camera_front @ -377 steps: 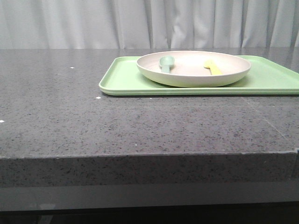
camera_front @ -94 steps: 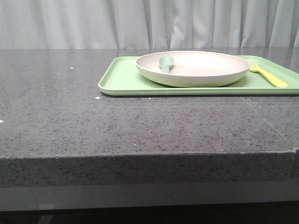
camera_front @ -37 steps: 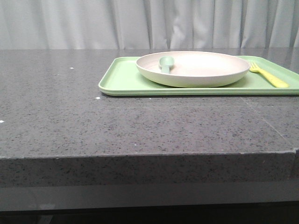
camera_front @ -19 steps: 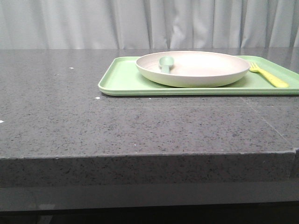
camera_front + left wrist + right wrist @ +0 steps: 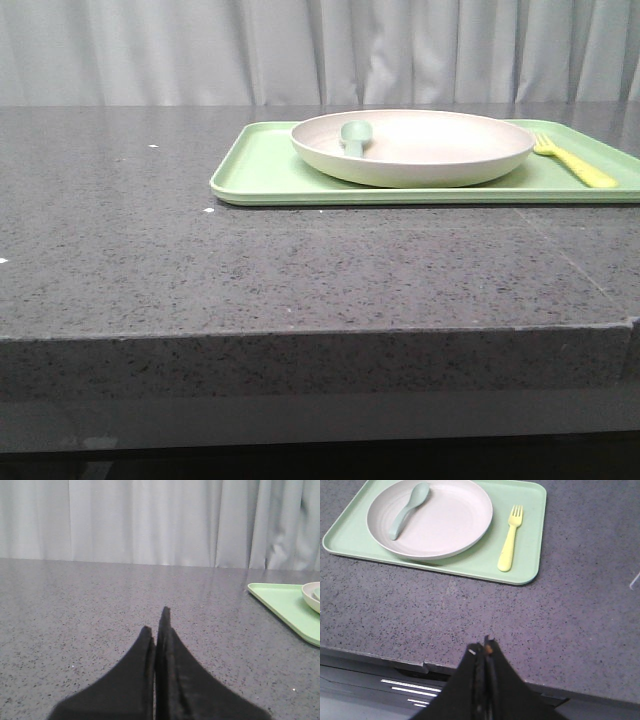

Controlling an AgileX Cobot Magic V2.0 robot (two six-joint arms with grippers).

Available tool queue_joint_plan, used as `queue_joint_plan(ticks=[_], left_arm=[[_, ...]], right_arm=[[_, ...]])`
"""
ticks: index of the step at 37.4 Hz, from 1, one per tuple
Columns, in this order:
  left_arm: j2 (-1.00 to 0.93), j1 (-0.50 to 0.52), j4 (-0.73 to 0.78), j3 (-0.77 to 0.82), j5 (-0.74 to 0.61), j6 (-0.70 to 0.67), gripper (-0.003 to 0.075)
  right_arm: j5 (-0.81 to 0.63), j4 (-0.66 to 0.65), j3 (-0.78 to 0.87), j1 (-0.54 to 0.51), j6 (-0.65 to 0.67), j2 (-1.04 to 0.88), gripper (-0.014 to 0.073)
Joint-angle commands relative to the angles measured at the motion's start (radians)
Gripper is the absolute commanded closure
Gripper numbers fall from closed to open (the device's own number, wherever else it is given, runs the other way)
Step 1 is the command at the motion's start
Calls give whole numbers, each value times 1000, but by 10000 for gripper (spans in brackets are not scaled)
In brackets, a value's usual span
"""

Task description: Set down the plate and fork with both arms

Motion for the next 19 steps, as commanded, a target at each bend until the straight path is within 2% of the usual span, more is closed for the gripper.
queue_joint_plan(ticks=[1, 19], left_arm=[[-24, 0, -5, 3, -96, -11, 738], [-24, 40, 16, 3, -101, -11, 738]], right_arm=[[-76, -4, -19, -2, -10, 6, 662], [-76, -4, -19, -2, -10, 6, 662]])
